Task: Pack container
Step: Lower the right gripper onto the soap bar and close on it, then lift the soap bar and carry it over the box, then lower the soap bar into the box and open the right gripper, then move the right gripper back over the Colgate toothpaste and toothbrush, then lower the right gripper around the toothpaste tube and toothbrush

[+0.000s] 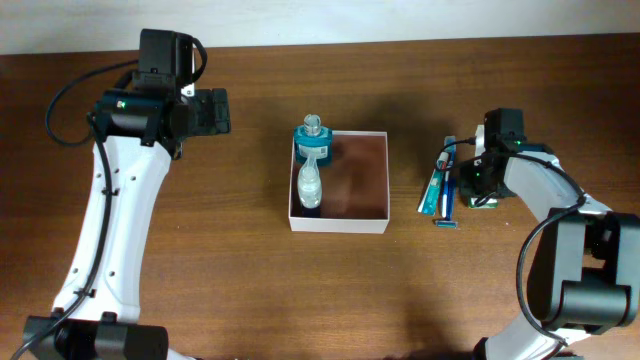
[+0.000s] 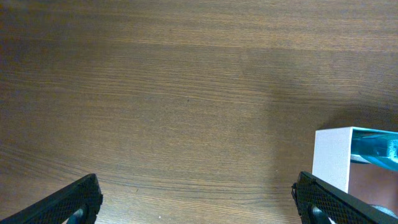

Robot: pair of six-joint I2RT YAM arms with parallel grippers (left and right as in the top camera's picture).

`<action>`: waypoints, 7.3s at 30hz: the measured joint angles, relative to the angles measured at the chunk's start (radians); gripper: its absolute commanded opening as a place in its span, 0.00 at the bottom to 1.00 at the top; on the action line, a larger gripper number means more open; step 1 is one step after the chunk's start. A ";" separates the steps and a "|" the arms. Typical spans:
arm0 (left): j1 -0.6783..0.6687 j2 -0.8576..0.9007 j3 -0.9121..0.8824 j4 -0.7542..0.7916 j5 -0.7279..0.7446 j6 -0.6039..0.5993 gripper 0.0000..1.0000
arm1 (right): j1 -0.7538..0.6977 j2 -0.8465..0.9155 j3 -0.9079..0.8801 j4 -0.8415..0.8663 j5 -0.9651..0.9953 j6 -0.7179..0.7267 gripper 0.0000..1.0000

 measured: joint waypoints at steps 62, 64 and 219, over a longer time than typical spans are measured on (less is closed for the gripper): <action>0.000 0.000 0.000 0.000 0.000 0.000 0.99 | 0.651 0.043 0.378 -0.190 -0.130 0.474 0.18; 0.000 0.000 0.000 0.000 0.000 0.000 0.99 | 0.651 0.059 0.378 -0.184 -0.130 0.476 0.18; 0.000 0.000 0.000 0.000 0.002 0.000 1.00 | 0.219 -0.039 -0.074 0.135 0.021 0.550 0.30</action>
